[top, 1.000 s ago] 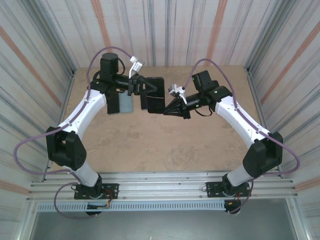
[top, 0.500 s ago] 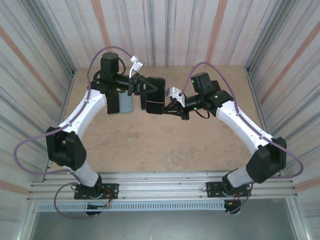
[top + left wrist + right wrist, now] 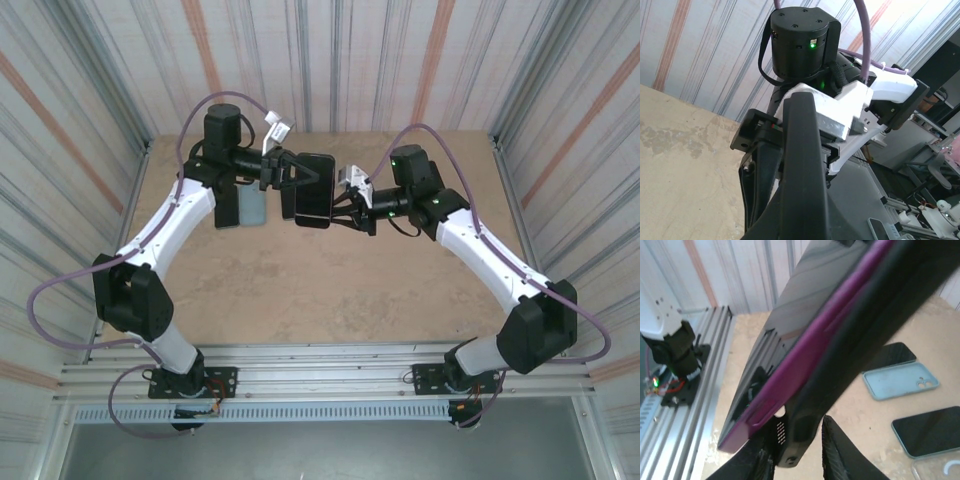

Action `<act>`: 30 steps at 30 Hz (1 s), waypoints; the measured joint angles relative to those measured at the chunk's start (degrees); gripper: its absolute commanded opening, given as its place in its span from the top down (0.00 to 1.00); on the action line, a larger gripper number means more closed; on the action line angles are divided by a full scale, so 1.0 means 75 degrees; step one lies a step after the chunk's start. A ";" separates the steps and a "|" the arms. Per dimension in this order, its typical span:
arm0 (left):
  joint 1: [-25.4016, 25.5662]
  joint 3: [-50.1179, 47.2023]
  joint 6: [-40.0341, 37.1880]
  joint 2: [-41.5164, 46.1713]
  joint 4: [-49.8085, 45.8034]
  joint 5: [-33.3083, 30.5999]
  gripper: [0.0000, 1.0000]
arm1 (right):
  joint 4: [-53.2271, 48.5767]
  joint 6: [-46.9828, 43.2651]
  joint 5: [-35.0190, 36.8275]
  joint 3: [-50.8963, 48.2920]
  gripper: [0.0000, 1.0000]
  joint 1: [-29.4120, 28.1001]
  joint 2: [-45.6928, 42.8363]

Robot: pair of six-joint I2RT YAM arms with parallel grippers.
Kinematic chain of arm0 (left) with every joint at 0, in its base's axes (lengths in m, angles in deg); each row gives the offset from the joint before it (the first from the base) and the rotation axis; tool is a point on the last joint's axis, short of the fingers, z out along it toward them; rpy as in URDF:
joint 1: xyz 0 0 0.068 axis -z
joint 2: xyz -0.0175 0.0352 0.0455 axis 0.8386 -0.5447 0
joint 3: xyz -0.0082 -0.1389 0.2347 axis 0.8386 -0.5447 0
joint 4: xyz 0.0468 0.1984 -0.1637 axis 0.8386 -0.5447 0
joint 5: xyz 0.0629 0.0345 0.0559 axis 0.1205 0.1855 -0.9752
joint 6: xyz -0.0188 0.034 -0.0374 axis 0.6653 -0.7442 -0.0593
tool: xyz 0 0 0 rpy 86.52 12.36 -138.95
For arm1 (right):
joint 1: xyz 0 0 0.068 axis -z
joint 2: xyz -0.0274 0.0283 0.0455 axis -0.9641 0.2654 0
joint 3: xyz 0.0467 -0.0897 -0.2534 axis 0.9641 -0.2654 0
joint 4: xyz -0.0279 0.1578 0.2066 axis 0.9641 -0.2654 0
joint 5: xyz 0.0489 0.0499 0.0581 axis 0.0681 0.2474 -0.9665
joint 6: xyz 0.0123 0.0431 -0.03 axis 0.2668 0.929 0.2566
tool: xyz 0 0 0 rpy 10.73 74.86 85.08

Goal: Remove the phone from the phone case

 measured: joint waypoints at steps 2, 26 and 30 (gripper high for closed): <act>0.0006 0.0000 0.0105 0.0000 0.0026 -0.0050 1.00 | 0.0370 0.0376 -0.0087 -0.0114 0.67 0.0029 -0.0020; 0.0006 -0.1623 0.6312 0.0271 0.4540 -0.3800 1.00 | 0.5520 0.8641 0.1043 -0.2005 0.50 0.0303 0.0026; 0.0006 -0.2081 0.7312 0.0271 0.5292 -0.4689 1.00 | 0.6391 1.0258 0.1612 -0.2337 0.51 0.0297 0.0041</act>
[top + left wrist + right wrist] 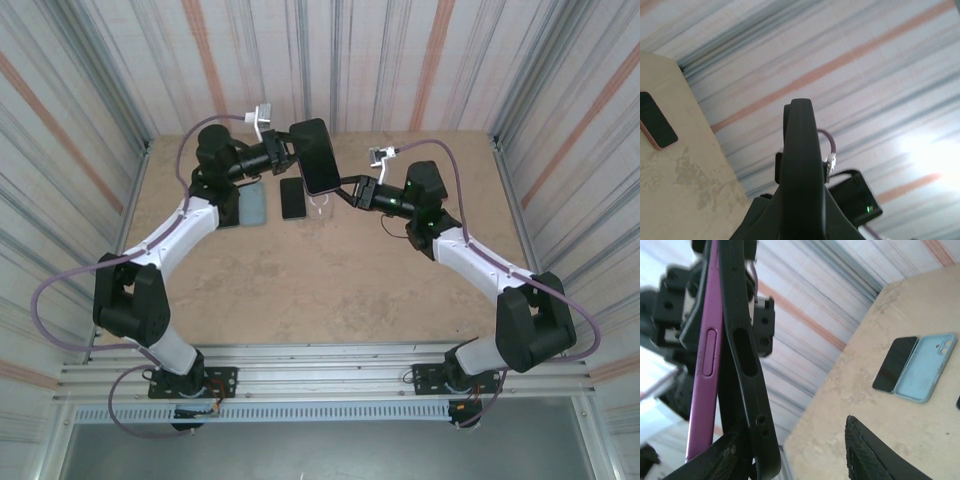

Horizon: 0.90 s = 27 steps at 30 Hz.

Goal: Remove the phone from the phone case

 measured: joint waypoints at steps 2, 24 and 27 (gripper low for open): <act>0.0026 -0.0207 0.0379 0.0000 0.0271 -0.0431 1.00 | 0.0271 0.0714 0.0297 -0.0096 0.52 -0.0015 0.0012; 0.0251 -0.0562 0.2232 -0.0487 0.1600 -0.1699 0.99 | 0.2148 0.3515 0.1786 -0.0361 0.86 -0.0399 0.0312; 0.0248 -0.0562 0.2250 -0.0516 0.1597 -0.1722 0.92 | 0.2328 0.3558 0.1813 -0.0361 0.91 -0.0399 0.0405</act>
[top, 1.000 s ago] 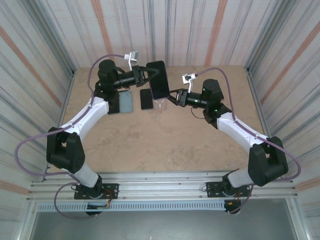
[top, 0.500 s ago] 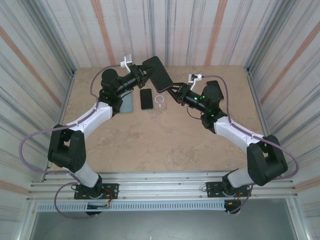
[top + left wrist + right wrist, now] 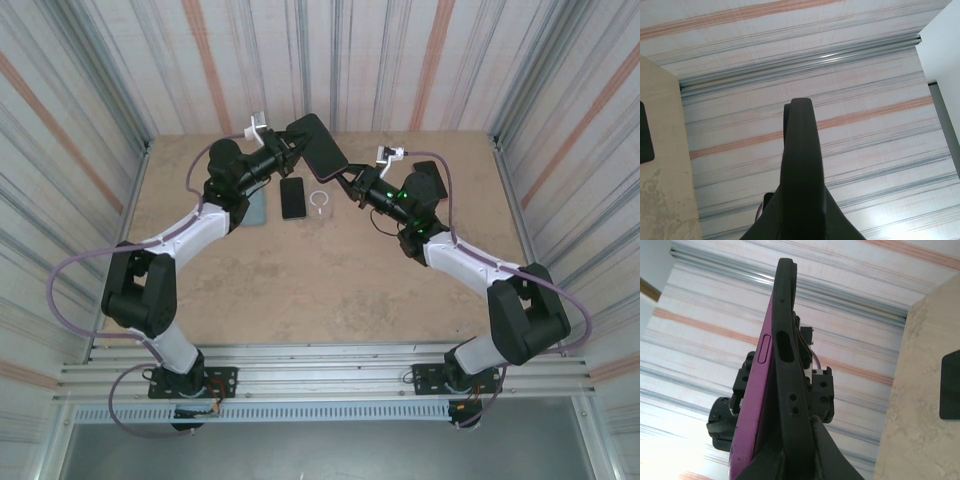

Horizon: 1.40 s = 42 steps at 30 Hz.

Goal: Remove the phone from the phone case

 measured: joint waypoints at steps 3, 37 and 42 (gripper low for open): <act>0.0000 0.0003 0.0009 -0.0035 -0.0006 -0.0041 0.86 | 0.0143 0.0015 0.0026 0.0000 0.93 0.0006 0.0099; 0.0379 0.0055 -0.0822 0.0542 -0.2133 0.0119 0.26 | 0.1349 -0.0216 0.1693 -0.0294 1.00 -0.0006 0.0408; 0.0842 -0.0501 -0.0804 0.1212 -0.2465 -0.0443 0.27 | 0.1349 -0.0638 0.2489 -0.0428 1.00 -0.0146 0.0408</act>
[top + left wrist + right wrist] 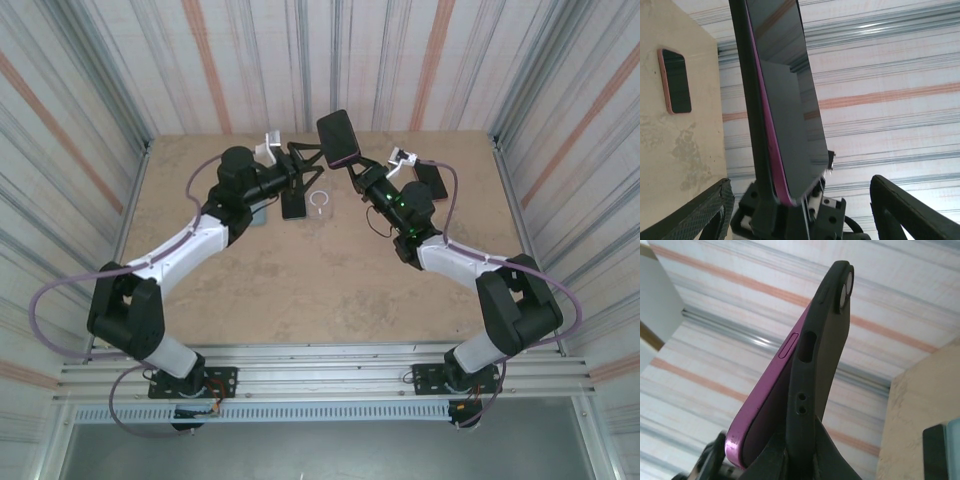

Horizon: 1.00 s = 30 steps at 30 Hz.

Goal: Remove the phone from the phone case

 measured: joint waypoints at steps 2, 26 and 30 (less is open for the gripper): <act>0.0236 -0.0254 0.0076 0.0300 -0.0067 -0.0356 0.28 | 0.0035 -0.0134 0.0350 -0.0029 1.00 -0.0087 0.0000; 0.1043 0.0172 0.1105 0.0154 0.0152 -0.2200 0.47 | 0.1259 -0.0656 0.2122 -0.0085 1.00 -0.0924 0.0603; 0.1043 0.0219 0.1151 0.0061 0.0181 -0.2154 0.48 | 0.1332 -0.0656 0.2203 -0.0085 1.00 -0.0944 0.0603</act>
